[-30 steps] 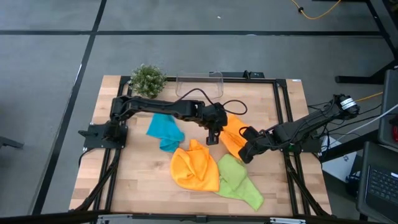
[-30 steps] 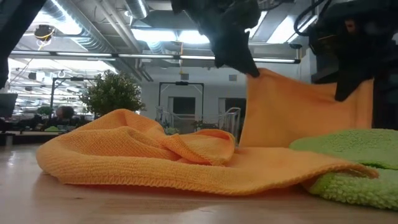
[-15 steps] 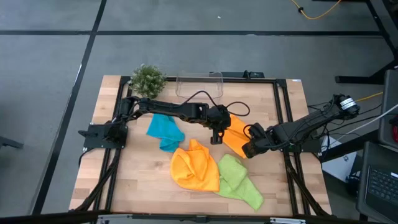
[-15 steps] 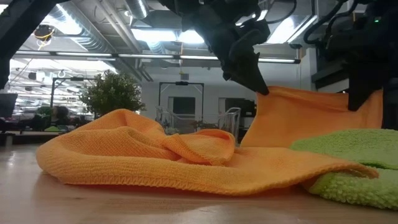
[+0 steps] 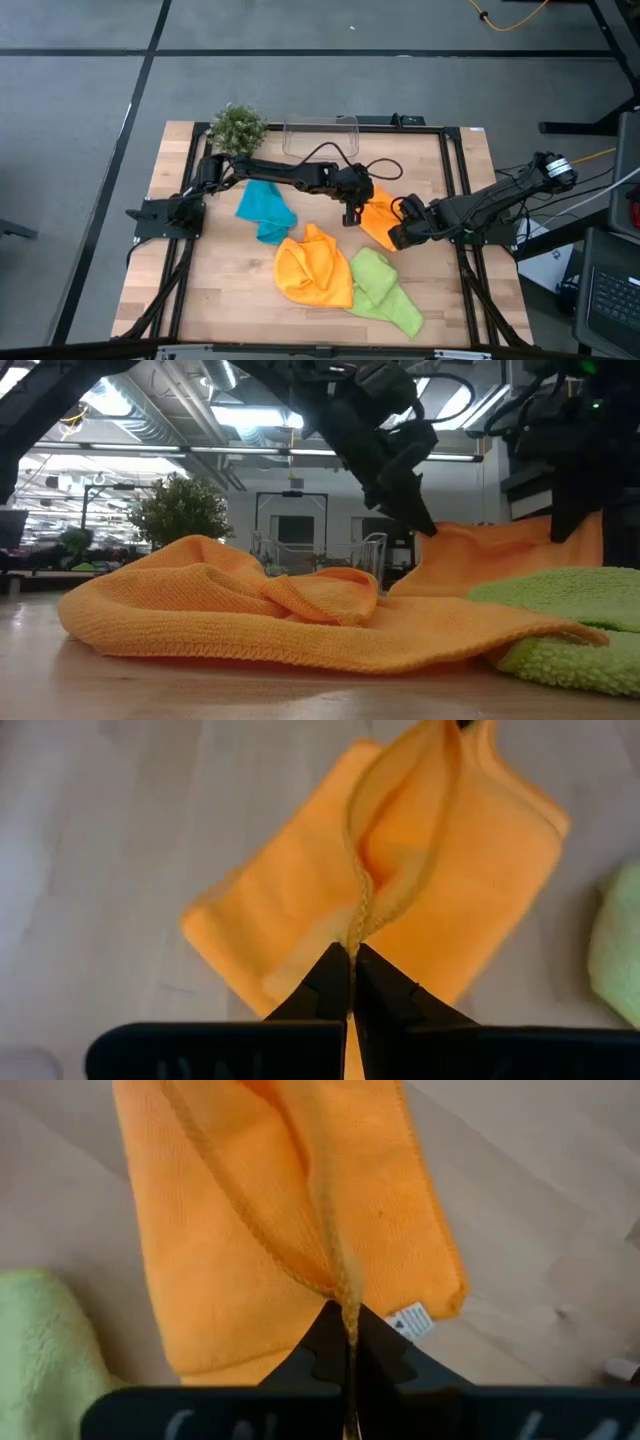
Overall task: Fold microfiber towels
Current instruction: Fold the top orange microfiber cloth
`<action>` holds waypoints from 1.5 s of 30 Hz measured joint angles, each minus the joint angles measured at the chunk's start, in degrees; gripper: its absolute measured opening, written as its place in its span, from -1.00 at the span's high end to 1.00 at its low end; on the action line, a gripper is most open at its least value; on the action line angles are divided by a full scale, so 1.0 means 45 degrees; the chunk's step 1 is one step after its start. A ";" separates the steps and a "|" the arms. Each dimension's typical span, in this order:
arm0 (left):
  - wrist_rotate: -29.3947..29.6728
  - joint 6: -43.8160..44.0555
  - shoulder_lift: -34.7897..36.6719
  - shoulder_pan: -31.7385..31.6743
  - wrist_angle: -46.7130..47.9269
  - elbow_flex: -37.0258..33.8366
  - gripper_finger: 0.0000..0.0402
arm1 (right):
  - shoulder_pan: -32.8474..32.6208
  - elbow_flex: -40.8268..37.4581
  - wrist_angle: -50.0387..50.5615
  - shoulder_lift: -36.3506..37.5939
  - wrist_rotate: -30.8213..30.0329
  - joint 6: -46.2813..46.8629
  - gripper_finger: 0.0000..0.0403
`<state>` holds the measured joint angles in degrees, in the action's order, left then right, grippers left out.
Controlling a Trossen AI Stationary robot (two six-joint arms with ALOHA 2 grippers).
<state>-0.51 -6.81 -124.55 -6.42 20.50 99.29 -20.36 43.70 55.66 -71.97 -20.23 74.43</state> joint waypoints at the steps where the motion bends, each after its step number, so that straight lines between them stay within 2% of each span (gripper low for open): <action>1: 0.0166 -0.0065 0.0000 0.0000 -0.0098 0.0000 1.00 | 0.0000 0.0000 0.0005 -0.0083 -0.0096 -0.0004 0.98; 4: 0.0628 -0.0417 0.0005 -0.0058 -0.0196 0.0000 1.00 | 0.0000 0.0000 0.0055 -0.0426 -0.0371 -0.0013 0.98; 10: 0.0692 -0.0640 -0.0025 -0.0185 -0.0319 0.0000 0.97 | 0.0024 0.0000 0.0091 -0.1104 -0.0490 0.0008 0.92; 17: 0.0861 -0.0616 -0.0235 -0.0180 -0.0346 0.0007 0.69 | 0.0067 0.0000 0.0181 -0.1262 -0.0712 0.0019 0.65; 25: 0.1617 -0.0611 -0.0233 -0.0337 -0.0773 0.0010 0.37 | 0.0798 0.0000 0.1299 -0.1262 -0.1061 0.0021 0.51; 29: 0.1718 -0.0225 -0.0228 -0.0418 -0.0711 0.0010 0.27 | 0.1037 0.0000 0.1809 -0.1262 -0.0821 -0.0005 0.43; 33: 0.1924 0.0447 0.0046 -0.0380 -0.0599 0.0041 0.26 | 0.1171 0.0204 0.2194 -0.1195 -0.0592 -0.0106 0.38; 38: 0.2064 0.0965 0.0697 -0.0369 0.1048 0.1032 0.27 | 0.1166 0.1068 0.2276 -0.0622 -0.0364 -0.1256 0.36; 43: 0.2108 0.2800 0.0860 -0.0381 0.3478 0.2886 0.27 | 0.1171 0.1957 0.2105 -0.0085 0.0571 -0.1644 0.36; 45: 0.2087 0.3861 0.0894 -0.0424 0.5168 0.3889 0.27 | 0.1166 0.2255 0.2131 -0.0029 0.0744 -0.1651 0.36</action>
<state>8.88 10.56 -120.53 -8.32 43.76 116.78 -15.11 53.85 65.25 -72.10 -16.88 67.00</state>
